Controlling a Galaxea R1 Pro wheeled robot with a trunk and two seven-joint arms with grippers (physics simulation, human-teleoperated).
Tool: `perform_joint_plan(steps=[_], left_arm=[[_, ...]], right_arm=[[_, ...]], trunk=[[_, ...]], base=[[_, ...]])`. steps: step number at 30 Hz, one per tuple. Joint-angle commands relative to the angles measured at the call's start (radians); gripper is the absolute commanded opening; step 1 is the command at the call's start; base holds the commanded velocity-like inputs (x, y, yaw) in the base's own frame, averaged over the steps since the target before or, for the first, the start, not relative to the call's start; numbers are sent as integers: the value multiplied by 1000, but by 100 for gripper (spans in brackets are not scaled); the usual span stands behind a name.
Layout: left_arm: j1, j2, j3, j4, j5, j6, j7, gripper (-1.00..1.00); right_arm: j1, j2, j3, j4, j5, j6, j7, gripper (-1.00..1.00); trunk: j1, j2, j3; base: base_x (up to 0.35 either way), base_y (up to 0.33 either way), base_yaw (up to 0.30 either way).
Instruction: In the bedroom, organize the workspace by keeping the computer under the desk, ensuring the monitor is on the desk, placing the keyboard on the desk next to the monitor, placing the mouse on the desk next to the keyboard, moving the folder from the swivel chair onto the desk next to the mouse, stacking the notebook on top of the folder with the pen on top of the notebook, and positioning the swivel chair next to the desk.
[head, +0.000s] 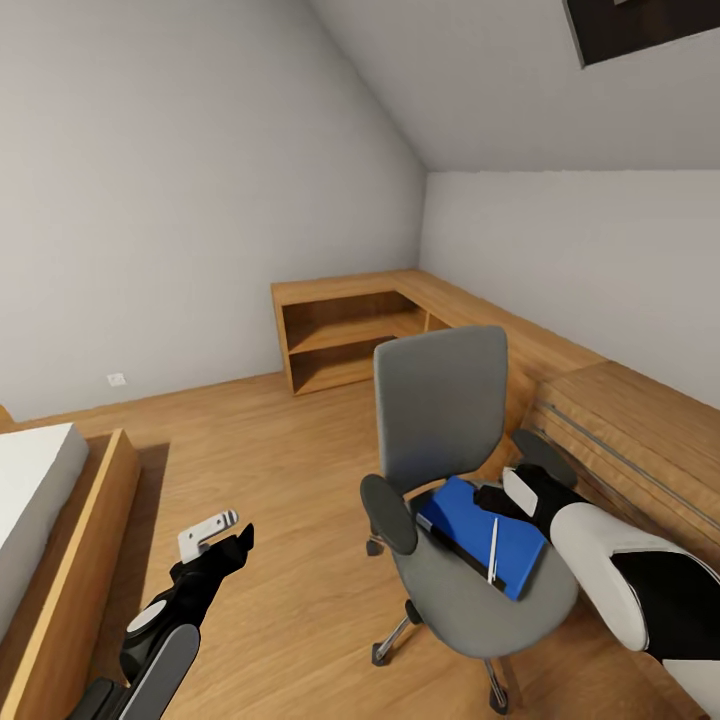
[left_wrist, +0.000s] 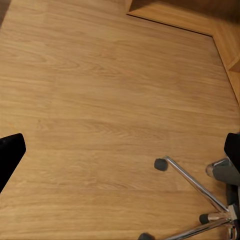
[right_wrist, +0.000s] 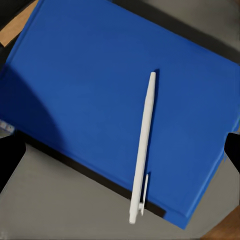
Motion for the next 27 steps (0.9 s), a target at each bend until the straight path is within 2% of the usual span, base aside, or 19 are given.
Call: perform_joint_plan(steps=[1, 19, 23, 26, 27], left_arm=[[-1, 1, -2, -1, 6, 2, 8, 100], [-1, 1, -2, -1, 6, 2, 8, 100], [-1, 1, -2, -1, 6, 2, 8, 100], [-1, 1, -2, -1, 6, 2, 7, 100], [-1, 1, -2, -1, 7, 2, 7, 100]], right_arm=[[0, -7, 8, -2, -11, 6, 15, 100], [0, -16, 7, -2, -13, 6, 37, 100], [0, -35, 5, -1, -47, 5, 37, 100], [0, -44, 6, 0, -103, 5, 33, 100], [0, -44, 6, 1, -106, 5, 33, 100]], trunk=[[4, -8, -4], [73, -134, -61], [88, -162, -73], [100, -183, -83], [104, -190, -86]], base=[[0, 0, 0], [0, 0, 0], [0, 0, 0], [0, 0, 0], [0, 0, 0]])
